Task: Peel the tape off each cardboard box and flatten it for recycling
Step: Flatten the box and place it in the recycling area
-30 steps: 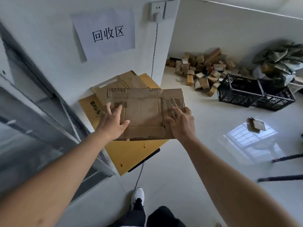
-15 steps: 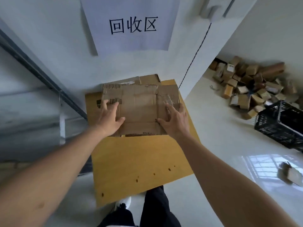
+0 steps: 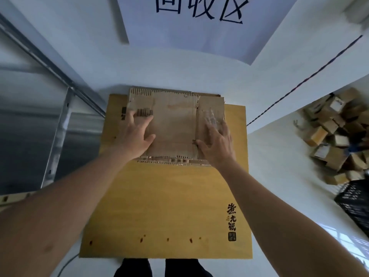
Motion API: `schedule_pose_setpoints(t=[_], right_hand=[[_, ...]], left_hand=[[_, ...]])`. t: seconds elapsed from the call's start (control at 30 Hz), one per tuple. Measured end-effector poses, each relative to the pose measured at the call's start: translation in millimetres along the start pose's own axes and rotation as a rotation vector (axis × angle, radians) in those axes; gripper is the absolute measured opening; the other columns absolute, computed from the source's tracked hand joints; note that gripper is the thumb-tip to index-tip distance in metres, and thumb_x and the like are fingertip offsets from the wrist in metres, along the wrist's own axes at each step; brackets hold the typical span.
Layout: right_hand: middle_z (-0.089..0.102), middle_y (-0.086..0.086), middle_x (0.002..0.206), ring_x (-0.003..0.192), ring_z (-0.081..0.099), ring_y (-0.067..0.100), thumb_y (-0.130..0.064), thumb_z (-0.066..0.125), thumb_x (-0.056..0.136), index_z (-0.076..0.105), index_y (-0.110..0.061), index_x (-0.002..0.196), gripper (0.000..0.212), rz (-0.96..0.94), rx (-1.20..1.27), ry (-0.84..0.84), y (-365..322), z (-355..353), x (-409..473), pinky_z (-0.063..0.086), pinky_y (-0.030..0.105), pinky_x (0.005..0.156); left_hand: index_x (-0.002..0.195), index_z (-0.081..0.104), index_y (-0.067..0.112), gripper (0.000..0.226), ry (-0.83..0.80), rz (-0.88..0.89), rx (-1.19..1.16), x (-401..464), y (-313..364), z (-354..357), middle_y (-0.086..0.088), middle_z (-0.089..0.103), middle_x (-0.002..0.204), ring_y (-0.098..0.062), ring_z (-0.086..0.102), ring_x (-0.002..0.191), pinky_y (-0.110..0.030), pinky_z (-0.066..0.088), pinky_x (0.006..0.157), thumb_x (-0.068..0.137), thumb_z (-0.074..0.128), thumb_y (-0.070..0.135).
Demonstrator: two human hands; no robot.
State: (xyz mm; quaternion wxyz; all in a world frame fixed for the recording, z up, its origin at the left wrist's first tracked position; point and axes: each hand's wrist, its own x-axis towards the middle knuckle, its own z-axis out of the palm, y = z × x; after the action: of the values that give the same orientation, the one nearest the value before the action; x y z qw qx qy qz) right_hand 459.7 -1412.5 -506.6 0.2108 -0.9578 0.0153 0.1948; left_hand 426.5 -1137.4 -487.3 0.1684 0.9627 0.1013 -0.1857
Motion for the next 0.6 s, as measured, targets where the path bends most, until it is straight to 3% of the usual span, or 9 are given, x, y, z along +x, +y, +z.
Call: schedule_pose_setpoints(t=[0.17, 0.27, 0.33, 0.43, 0.6], right_hand=[[-0.005, 0.006, 0.173, 0.159, 0.005, 0.038, -0.056, 0.059, 0.099, 0.02, -0.046, 0.161, 0.074, 0.02, -0.073, -0.06, 1, 8, 11, 0.027, 0.058, 0.124], [-0.001, 0.011, 0.174, 0.16, -0.004, 0.035, -0.056, 0.048, 0.103, 0.028, -0.033, 0.16, 0.065, -0.039, -0.166, 0.01, -10, 5, 18, 0.017, 0.054, 0.128], [0.005, 0.011, 0.173, 0.16, -0.001, 0.034, -0.059, 0.055, 0.1, 0.022, -0.026, 0.163, 0.078, -0.121, -0.206, 0.023, -23, 2, 23, 0.014, 0.049, 0.129], [0.007, 0.011, 0.172, 0.159, 0.002, 0.039, -0.055, 0.068, 0.093, 0.011, -0.045, 0.161, 0.09, -0.145, -0.196, -0.076, -37, 2, 28, 0.026, 0.054, 0.125], [-0.01, 0.012, 0.173, 0.158, -0.007, 0.043, -0.066, 0.057, 0.096, 0.011, -0.05, 0.161, 0.081, -0.094, -0.292, -0.19, -40, 7, 34, 0.02, 0.054, 0.127]], left_hand=[[0.16, 0.034, 0.036, 0.068, -0.021, 0.009, 0.049, 17, -1, 10, -0.012, 0.008, 0.166, -0.047, 0.019, 0.15, -0.061, 0.026, 0.123, 0.099, 0.062, 0.046], [0.157, 0.041, 0.031, 0.067, 0.007, 0.06, 0.093, 23, 3, 11, -0.013, 0.01, 0.171, -0.043, 0.01, 0.156, -0.059, 0.02, 0.125, 0.097, 0.068, 0.039], [0.157, 0.041, 0.031, 0.068, -0.01, 0.099, 0.073, 26, 9, 10, -0.008, 0.008, 0.173, -0.039, 0.014, 0.157, -0.057, 0.026, 0.123, 0.096, 0.071, 0.028], [0.159, 0.03, 0.041, 0.075, -0.071, 0.094, 0.077, 29, 17, 10, -0.004, 0.009, 0.173, -0.038, 0.016, 0.157, -0.054, 0.027, 0.122, 0.098, 0.069, 0.023], [0.16, 0.028, 0.045, 0.075, -0.093, 0.056, 0.122, 34, 22, 14, -0.004, 0.006, 0.174, -0.039, 0.014, 0.157, -0.054, 0.031, 0.121, 0.1, 0.066, 0.018]])
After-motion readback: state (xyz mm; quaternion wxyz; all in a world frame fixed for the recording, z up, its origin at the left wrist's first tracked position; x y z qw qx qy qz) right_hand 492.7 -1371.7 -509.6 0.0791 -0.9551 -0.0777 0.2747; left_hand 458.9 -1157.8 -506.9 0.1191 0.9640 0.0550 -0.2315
